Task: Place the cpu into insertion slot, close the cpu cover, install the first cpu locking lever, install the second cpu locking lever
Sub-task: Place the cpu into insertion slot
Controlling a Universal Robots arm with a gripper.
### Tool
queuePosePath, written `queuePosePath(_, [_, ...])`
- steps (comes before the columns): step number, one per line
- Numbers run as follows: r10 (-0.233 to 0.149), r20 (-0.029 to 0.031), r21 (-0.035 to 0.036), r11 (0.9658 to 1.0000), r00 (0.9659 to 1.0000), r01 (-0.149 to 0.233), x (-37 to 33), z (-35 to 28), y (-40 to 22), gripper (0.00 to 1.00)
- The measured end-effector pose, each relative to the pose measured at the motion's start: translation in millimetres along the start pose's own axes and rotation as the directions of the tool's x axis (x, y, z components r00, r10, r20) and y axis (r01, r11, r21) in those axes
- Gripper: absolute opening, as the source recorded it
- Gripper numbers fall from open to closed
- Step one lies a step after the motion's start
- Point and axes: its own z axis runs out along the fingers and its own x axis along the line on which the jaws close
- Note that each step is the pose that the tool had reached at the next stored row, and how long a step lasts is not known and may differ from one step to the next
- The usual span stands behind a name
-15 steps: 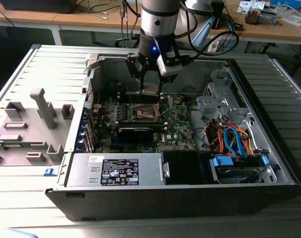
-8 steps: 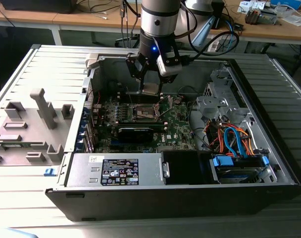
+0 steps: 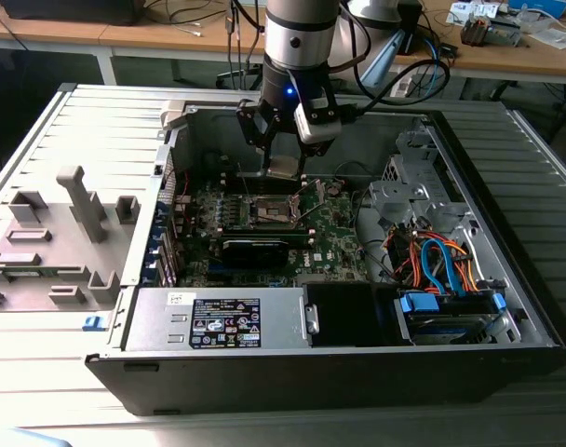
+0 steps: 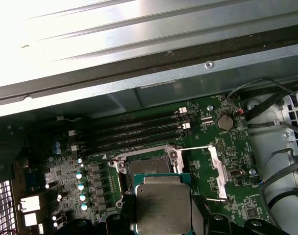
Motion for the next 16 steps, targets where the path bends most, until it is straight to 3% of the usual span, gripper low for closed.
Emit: queuePosePath(16, [0.016,0.0009,-0.0004,0.9999,0.9999,-0.016,0.0,0.2,0.0,0.55])
